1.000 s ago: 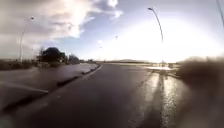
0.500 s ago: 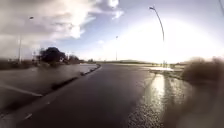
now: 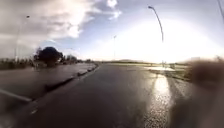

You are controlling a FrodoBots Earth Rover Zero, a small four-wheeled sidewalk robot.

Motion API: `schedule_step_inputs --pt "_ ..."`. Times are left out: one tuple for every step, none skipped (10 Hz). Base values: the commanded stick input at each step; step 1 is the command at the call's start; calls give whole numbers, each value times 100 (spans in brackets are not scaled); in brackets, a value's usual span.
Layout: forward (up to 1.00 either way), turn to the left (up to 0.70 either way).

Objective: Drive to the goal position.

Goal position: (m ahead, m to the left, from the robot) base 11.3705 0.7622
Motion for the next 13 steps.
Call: schedule_step_inputs --pt "70 0" --pt "70 0" --pt "70 0" --pt "70 0" --pt "70 0" --pt "70 0" --pt "70 0" --pt "70 0" --pt "70 -2" --pt "70 -10" --pt "70 -14" --pt "70 -14" --pt "70 -14"
